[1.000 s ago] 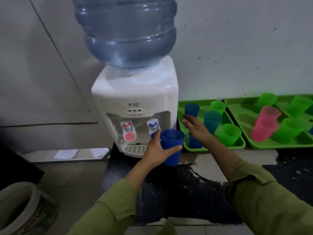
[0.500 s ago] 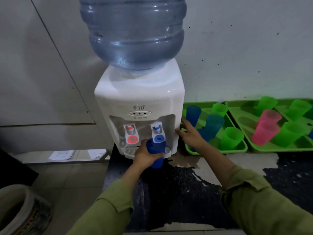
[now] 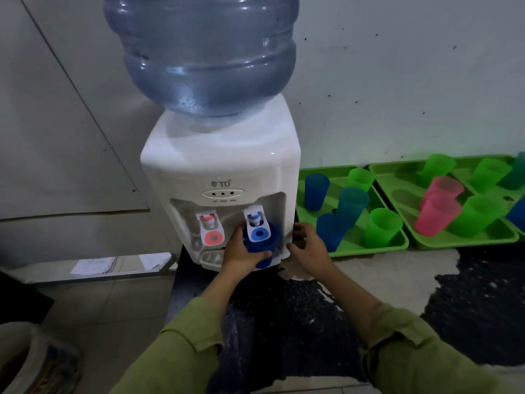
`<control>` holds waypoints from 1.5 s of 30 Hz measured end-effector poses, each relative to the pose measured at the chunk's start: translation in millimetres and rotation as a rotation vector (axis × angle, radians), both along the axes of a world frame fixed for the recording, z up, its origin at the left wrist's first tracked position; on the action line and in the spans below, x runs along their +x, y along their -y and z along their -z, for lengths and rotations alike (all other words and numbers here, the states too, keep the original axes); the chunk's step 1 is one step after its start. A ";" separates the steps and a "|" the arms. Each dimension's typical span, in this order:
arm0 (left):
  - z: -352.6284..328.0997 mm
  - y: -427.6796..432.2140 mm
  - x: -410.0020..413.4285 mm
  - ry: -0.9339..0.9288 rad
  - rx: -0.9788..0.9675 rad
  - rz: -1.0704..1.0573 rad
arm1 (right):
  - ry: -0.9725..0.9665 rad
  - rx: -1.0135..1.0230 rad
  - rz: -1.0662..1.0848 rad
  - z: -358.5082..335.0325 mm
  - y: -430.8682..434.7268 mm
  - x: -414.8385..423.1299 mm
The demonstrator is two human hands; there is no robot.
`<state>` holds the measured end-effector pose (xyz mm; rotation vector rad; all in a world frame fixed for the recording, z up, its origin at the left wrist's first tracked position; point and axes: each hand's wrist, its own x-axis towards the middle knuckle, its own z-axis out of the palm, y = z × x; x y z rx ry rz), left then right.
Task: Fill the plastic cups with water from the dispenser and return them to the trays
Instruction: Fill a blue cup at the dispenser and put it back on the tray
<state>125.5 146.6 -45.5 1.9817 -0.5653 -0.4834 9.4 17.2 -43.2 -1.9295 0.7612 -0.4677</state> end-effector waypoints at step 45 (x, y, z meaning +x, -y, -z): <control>-91.9 -36.7 -3.6 0.459 0.329 0.049 | 0.038 0.054 0.064 34.7 -56.9 39.1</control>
